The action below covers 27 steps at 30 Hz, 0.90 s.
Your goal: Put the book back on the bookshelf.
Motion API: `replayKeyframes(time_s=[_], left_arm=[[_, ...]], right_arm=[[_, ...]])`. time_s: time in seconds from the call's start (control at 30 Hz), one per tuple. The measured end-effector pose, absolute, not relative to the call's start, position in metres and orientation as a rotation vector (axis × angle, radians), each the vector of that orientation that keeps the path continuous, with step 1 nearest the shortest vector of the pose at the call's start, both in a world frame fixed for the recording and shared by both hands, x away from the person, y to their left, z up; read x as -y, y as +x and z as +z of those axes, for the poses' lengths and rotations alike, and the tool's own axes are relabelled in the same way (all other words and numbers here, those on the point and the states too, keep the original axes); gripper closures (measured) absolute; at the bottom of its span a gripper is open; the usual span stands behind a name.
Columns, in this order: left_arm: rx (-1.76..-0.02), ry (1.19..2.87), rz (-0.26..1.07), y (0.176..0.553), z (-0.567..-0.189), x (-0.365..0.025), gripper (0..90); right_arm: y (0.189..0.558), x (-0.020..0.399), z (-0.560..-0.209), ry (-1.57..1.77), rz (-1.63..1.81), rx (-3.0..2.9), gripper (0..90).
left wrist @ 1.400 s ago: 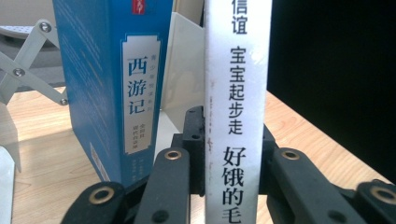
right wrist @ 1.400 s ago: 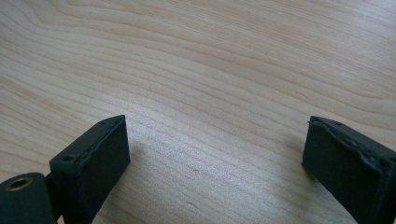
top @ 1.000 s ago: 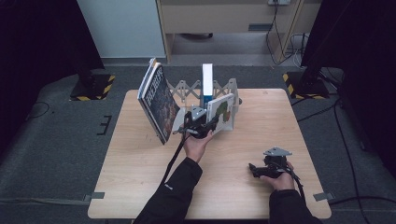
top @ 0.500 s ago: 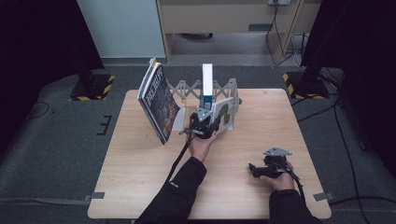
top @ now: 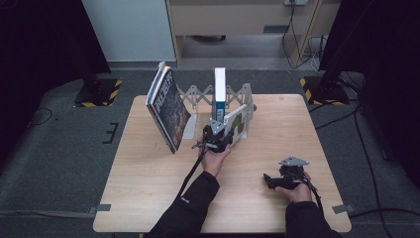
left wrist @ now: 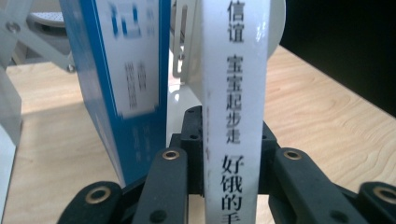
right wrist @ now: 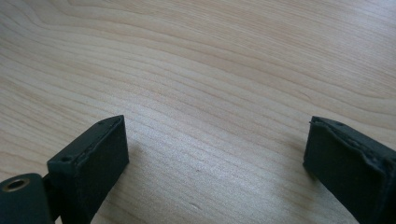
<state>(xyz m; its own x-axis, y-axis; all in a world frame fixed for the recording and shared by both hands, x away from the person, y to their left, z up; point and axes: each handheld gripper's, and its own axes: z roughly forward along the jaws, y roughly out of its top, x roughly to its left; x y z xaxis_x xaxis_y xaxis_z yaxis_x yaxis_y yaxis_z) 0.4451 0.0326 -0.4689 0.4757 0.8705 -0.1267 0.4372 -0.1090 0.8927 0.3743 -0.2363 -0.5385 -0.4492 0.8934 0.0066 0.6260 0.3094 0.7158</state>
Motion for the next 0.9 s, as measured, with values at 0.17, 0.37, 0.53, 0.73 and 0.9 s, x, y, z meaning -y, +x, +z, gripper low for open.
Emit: replayKeyframes(time_s=[0.17,0.37,0.53,0.73,0.9], left_arm=[[-1.111,1.778,0.538,0.434,-0.482,-0.031,72.8],[-1.117,1.809,0.516,0.425,-0.500,-0.031,72.6],[-1.121,1.808,0.505,0.424,-0.509,-0.032,72.4],[-1.115,1.802,0.509,0.424,-0.511,-0.030,71.7],[-1.094,1.789,0.520,0.428,-0.514,-0.028,69.7]], right_arm=[[0.374,0.236,-0.539,1.351,0.928,-2.187,6.6],[0.374,0.236,-0.539,1.349,0.926,-2.190,6.4],[0.374,0.236,-0.539,1.350,0.926,-2.190,6.2],[0.375,0.235,-0.539,1.350,0.926,-2.191,6.1],[0.375,0.235,-0.539,1.351,0.926,-2.190,6.0]])
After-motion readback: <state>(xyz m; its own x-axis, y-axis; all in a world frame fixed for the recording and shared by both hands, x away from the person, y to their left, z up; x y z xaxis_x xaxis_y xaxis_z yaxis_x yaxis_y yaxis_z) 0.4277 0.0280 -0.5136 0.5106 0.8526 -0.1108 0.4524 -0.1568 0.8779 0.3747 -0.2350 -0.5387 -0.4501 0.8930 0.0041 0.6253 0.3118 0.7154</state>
